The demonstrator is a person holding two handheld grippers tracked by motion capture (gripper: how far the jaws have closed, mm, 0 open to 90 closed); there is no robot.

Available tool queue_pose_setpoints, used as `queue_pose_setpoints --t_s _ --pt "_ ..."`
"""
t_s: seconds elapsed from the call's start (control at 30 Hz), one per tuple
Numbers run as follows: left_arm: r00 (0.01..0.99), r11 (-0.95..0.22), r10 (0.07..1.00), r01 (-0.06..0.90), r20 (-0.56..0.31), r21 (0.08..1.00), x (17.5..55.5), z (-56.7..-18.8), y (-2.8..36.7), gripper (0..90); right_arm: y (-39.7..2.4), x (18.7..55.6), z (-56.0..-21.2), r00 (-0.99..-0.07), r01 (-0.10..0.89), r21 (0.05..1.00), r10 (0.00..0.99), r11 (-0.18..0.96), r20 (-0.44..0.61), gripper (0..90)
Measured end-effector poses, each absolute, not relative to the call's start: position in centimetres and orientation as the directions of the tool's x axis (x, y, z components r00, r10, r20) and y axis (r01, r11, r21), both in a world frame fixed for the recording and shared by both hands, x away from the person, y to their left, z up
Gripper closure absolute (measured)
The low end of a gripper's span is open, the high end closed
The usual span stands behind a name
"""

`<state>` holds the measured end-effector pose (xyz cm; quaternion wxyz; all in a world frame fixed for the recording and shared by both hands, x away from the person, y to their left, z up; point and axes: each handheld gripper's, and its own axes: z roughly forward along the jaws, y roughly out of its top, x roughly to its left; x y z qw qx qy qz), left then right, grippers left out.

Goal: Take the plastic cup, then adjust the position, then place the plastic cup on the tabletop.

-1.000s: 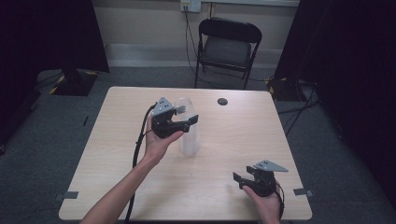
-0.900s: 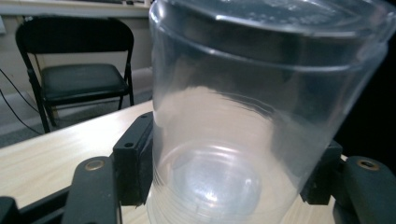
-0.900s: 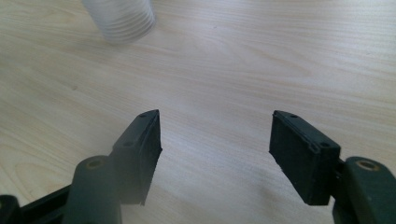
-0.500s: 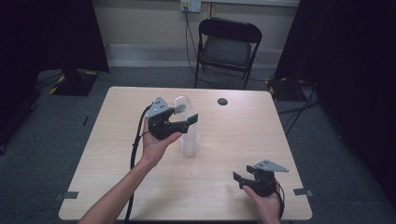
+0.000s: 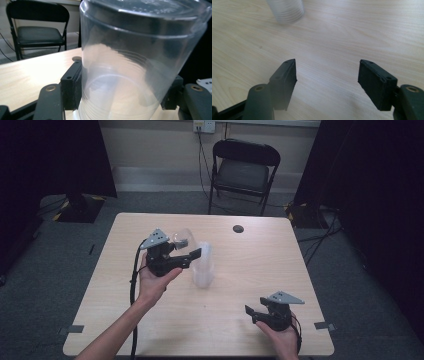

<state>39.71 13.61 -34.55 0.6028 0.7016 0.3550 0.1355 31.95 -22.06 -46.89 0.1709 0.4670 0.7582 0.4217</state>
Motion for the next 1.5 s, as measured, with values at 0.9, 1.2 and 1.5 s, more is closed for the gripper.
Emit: queue_pose_setpoints --t_s 0.9,1.2,1.5 --pt "0.722 -0.062 0.538 0.549 -0.436 0.833 37.7 -38.3 12.5 36.7 -17.0 31.5 -43.9 -0.658 0.329 0.919 0.751 0.216 0.059 38.9" --pt "0.676 -0.046 0.513 0.637 -0.529 0.770 38.0 -39.9 12.3 36.7 -14.7 32.4 -42.7 -0.686 0.236 0.949 0.728 0.209 0.010 42.1" --pt "0.623 -0.023 0.448 0.724 -0.641 0.689 38.3 -41.1 12.1 37.1 -14.4 31.8 -43.5 -0.701 0.201 0.953 0.713 0.225 -0.021 50.0"
